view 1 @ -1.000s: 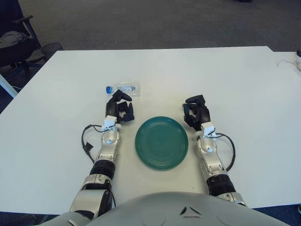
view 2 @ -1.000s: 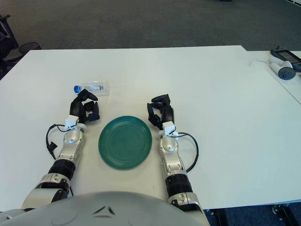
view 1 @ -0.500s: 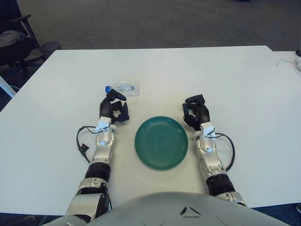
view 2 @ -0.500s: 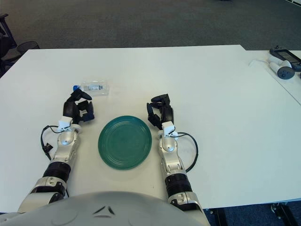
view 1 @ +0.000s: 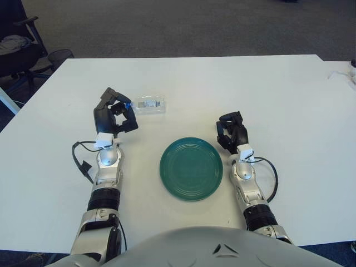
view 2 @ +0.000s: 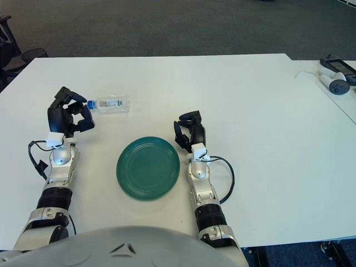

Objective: Put the bottle into the plate.

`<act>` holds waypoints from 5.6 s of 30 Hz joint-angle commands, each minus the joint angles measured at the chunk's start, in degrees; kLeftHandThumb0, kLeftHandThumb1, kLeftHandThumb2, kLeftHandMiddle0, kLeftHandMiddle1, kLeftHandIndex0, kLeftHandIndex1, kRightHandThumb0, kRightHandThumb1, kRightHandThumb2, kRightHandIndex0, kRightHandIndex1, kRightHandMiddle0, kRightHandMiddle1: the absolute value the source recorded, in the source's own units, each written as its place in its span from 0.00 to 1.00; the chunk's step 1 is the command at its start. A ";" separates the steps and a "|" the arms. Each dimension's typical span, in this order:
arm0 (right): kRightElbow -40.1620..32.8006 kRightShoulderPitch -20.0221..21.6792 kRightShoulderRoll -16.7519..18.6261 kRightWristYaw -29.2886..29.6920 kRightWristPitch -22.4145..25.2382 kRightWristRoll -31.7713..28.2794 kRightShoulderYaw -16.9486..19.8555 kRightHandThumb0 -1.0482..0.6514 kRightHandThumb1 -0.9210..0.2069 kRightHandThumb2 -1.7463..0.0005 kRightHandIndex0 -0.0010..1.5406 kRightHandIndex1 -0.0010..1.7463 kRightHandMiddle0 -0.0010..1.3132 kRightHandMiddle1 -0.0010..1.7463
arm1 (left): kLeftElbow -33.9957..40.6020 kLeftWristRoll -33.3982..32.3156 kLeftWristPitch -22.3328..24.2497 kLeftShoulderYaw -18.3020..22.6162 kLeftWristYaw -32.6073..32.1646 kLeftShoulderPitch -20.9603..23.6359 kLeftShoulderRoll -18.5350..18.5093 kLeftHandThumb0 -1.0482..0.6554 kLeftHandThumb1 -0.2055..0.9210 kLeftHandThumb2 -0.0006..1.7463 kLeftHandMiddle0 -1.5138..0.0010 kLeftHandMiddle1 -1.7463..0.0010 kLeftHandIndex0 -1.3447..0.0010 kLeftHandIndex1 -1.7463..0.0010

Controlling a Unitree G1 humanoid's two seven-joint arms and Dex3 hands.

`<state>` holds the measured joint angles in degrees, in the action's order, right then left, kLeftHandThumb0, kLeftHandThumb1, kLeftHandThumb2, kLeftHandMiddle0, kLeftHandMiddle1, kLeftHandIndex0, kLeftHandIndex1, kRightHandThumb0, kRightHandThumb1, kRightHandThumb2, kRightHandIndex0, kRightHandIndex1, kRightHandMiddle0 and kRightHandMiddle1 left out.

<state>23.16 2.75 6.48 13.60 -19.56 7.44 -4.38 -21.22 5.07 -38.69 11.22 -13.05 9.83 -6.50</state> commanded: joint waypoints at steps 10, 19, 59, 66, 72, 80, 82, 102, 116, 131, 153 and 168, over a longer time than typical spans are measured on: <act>6.71 -2.04 1.65 0.18 2.91 -0.83 0.21 0.41 0.00 0.71 0.15 0.67 0.15 1.00 | 1.40 0.06 0.10 1.61 0.47 6.91 -4.46 0.29 0.29 0.89 0.14 0.00 0.42 0.00; 8.23 -1.13 1.76 0.13 2.16 -1.05 0.32 0.41 0.00 0.71 0.16 0.66 0.15 1.00 | -1.26 6.42 0.28 -0.08 -1.01 11.74 -7.54 0.31 0.36 0.84 0.16 0.00 0.48 0.00; 11.61 1.34 1.66 1.06 2.57 -1.05 0.66 0.41 0.00 0.71 0.16 0.66 0.15 1.00 | -34.70 46.28 10.49 -36.47 -6.79 38.26 -26.65 0.00 1.00 0.15 1.00 1.00 1.00 0.98; 11.89 1.59 1.77 1.13 2.61 -1.09 0.79 0.41 0.00 0.71 0.16 0.66 0.15 1.00 | -35.23 44.19 9.75 -37.67 1.17 39.31 -27.08 0.00 1.00 0.16 1.00 1.00 1.00 1.00; 12.27 1.86 1.84 0.85 2.57 -1.37 0.89 0.41 0.00 0.71 0.16 0.66 0.15 1.00 | -34.50 43.68 8.78 -38.95 9.92 40.45 -28.52 0.00 1.00 0.16 1.00 1.00 1.00 1.00; 12.90 2.23 2.01 0.46 2.23 -1.85 1.04 0.41 0.00 0.71 0.17 0.67 0.15 1.00 | -32.95 43.88 9.36 -39.66 13.77 40.83 -29.06 0.00 1.00 0.19 1.00 1.00 1.00 1.00; 12.97 2.26 2.02 0.38 2.18 -1.89 1.03 0.41 0.00 0.71 0.17 0.67 0.15 1.00 | -32.58 43.77 9.45 -39.69 14.28 40.82 -29.07 0.00 1.00 0.20 1.00 1.00 1.00 1.00; 13.41 2.70 2.02 0.16 1.93 -2.43 0.84 0.41 0.00 0.71 0.18 0.68 0.15 1.00 | -29.97 42.39 8.41 -42.28 36.40 45.16 -30.12 0.00 0.99 0.06 1.00 1.00 1.00 1.00; 13.80 2.89 2.23 0.09 1.96 -2.83 0.99 0.41 0.00 0.71 0.18 0.68 0.15 1.00 | -32.14 45.12 11.02 -45.62 34.51 45.40 -27.47 0.00 1.00 0.10 1.00 1.00 1.00 1.00; 13.83 2.88 1.98 0.22 2.09 -2.93 1.14 0.41 0.00 0.71 0.17 0.68 0.15 1.00 | -41.27 47.62 11.99 -49.25 25.87 47.10 -22.91 0.00 1.00 0.21 1.00 1.00 1.00 1.00; 13.60 2.36 1.25 -0.10 1.32 -2.74 1.30 0.41 0.00 0.71 0.16 0.67 0.15 1.00 | -51.67 48.26 17.54 -53.48 17.24 45.82 -14.58 0.00 1.00 0.23 1.00 1.00 1.00 1.00; 12.68 1.80 1.56 -0.40 1.36 -3.22 1.68 0.41 0.00 0.71 0.18 0.67 0.15 1.00 | -54.98 49.33 22.98 -57.10 19.65 45.14 -11.86 0.00 1.00 0.19 1.00 1.00 1.00 1.00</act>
<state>32.34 9.48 6.64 13.48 -22.87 5.29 -3.26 -74.46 52.41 -16.25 -43.78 3.94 57.17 -18.86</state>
